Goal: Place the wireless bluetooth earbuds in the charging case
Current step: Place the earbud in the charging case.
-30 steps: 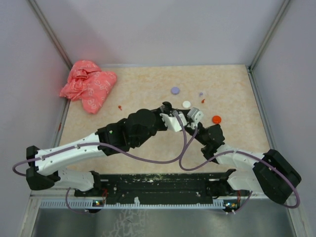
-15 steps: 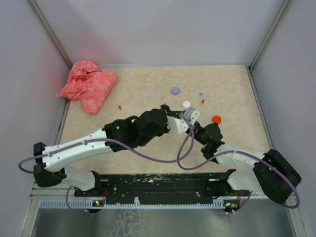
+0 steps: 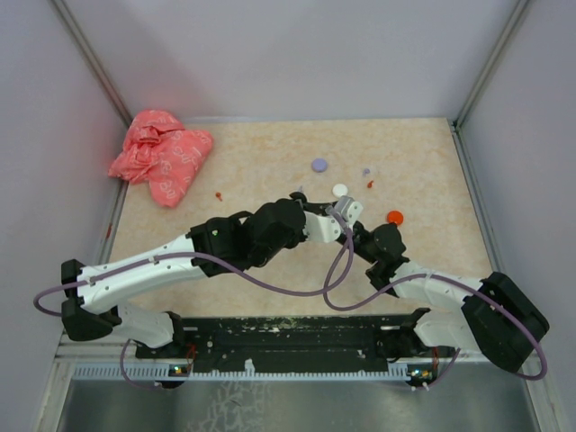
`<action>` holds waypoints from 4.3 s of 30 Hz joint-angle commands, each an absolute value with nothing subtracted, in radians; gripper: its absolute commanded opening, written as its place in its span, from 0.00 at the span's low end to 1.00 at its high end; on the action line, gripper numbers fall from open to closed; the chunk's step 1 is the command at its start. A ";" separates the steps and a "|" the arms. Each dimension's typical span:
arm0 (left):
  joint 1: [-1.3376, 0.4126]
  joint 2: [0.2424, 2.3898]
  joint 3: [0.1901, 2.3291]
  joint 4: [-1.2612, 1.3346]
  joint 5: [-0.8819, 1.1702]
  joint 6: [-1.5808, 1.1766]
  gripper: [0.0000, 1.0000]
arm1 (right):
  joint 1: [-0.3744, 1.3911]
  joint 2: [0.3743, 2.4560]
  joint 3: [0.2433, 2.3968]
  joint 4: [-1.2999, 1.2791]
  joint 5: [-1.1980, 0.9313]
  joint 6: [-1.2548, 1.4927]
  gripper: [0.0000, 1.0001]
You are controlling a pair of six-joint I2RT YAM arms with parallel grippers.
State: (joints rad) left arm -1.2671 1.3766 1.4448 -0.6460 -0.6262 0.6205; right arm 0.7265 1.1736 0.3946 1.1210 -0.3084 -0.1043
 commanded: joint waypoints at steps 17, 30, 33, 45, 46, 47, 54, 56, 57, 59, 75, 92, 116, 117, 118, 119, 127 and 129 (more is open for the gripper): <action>-1.237 1.339 1.437 -0.654 -0.555 0.584 0.00 | 0.732 1.195 0.425 1.247 -0.361 -0.075 0.00; -1.231 1.360 1.458 -0.704 -0.515 0.567 0.01 | 0.732 1.198 0.427 1.245 -0.367 -0.075 0.00; -1.231 1.362 1.464 -0.722 -0.505 0.564 0.01 | 0.732 1.200 0.426 1.251 -0.371 -0.075 0.00; -1.222 1.351 1.462 -0.732 -0.493 0.556 0.01 | 0.732 1.206 0.427 1.257 -0.387 -0.069 0.00; -1.220 1.351 1.461 -0.732 -0.490 0.556 0.01 | 0.732 1.205 0.427 1.256 -0.388 -0.069 0.00; -1.214 1.351 1.460 -0.731 -0.488 0.557 0.01 | 0.731 1.205 0.427 1.255 -0.388 -0.068 0.00; -1.146 1.367 1.486 -0.738 -0.411 0.554 0.01 | 0.733 1.203 0.430 1.252 -0.402 -0.060 0.00; -1.125 1.379 1.504 -0.753 -0.378 0.547 0.01 | 0.732 1.203 0.432 1.251 -0.407 -0.057 0.00; -1.114 1.385 1.511 -0.758 -0.362 0.543 0.01 | 0.733 1.203 0.433 1.249 -0.409 -0.055 0.00; -1.096 1.391 1.522 -0.759 -0.344 0.540 0.01 | 0.732 1.204 0.434 1.244 -0.416 -0.054 0.00; -1.013 1.425 1.601 -0.853 -0.218 0.462 0.04 | 0.735 1.264 0.431 1.331 -0.548 -0.039 0.00; -0.940 1.406 1.622 -0.899 -0.065 0.404 0.13 | 0.735 1.267 0.410 1.424 -0.628 -0.083 0.00; -0.893 1.338 1.606 -0.809 -0.038 0.361 0.53 | 0.735 1.279 0.396 1.500 -0.595 -0.028 0.00; -0.890 1.332 1.600 -0.804 -0.036 0.359 0.54 | 0.735 1.281 0.394 1.501 -0.590 -0.027 0.00; -0.885 1.327 1.595 -0.798 -0.035 0.358 0.56 | 0.735 1.282 0.392 1.504 -0.585 -0.026 0.00; -0.878 1.319 1.589 -0.790 -0.031 0.352 0.58 | 0.734 1.285 0.390 1.510 -0.579 -0.022 0.00; -0.721 1.193 1.475 -0.639 0.237 0.280 0.78 | 0.687 1.321 0.374 1.636 -0.608 0.106 0.00; -0.679 1.167 1.433 -0.589 0.328 0.251 0.84 | 0.684 1.318 0.380 1.632 -0.620 0.118 0.00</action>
